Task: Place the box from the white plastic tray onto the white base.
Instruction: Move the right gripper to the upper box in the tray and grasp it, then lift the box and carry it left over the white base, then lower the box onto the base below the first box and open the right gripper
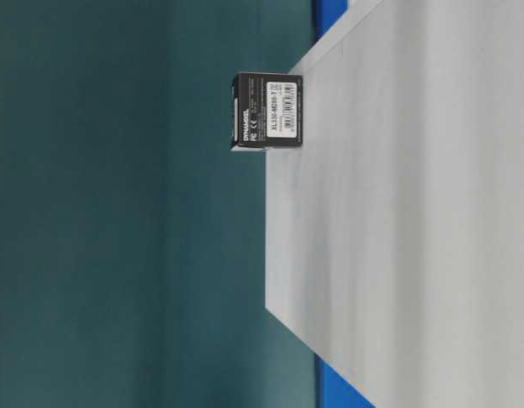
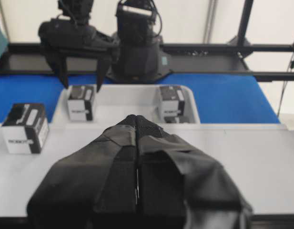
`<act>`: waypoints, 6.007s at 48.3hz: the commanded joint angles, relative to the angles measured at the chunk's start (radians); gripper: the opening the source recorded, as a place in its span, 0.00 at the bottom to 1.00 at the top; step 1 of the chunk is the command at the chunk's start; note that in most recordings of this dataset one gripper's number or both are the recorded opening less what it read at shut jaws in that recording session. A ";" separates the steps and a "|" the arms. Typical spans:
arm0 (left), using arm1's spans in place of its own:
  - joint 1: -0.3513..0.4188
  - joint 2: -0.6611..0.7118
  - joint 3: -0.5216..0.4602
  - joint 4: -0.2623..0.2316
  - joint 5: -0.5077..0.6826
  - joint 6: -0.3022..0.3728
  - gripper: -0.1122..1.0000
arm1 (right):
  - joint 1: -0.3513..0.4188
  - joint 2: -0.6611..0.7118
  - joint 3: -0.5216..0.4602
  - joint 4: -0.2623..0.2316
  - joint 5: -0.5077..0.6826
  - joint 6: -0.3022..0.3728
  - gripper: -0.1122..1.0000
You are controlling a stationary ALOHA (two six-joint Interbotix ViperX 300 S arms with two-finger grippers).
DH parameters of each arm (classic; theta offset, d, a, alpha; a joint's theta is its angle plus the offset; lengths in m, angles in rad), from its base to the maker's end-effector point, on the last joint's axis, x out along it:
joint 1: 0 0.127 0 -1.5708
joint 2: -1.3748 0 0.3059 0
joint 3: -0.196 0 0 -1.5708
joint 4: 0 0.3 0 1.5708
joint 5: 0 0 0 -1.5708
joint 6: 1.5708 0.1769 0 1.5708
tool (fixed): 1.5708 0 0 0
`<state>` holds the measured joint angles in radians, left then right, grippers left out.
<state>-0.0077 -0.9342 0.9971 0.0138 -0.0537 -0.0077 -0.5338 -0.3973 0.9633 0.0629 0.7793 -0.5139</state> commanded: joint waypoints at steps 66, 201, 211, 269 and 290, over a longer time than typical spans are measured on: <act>0.003 0.012 -0.028 0.003 -0.012 0.002 0.03 | 0.130 -0.020 -0.100 0.014 0.202 0.253 0.62; -0.023 0.051 -0.040 0.002 -0.006 -0.005 0.03 | 0.351 0.474 -0.712 0.008 0.301 0.275 0.62; -0.021 0.051 -0.040 0.002 -0.006 -0.005 0.03 | 0.348 0.477 -0.706 0.008 0.298 0.276 0.62; -0.023 0.046 -0.037 0.002 -0.005 -0.005 0.03 | 0.354 0.483 -0.703 0.000 0.265 0.301 0.98; -0.020 0.052 -0.035 0.003 0.000 -0.005 0.03 | 0.345 0.437 -0.707 -0.005 0.267 0.298 0.98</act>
<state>-0.0291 -0.8882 0.9833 0.0138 -0.0491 -0.0123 -0.1871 0.0629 0.2638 0.0614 1.0492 -0.2148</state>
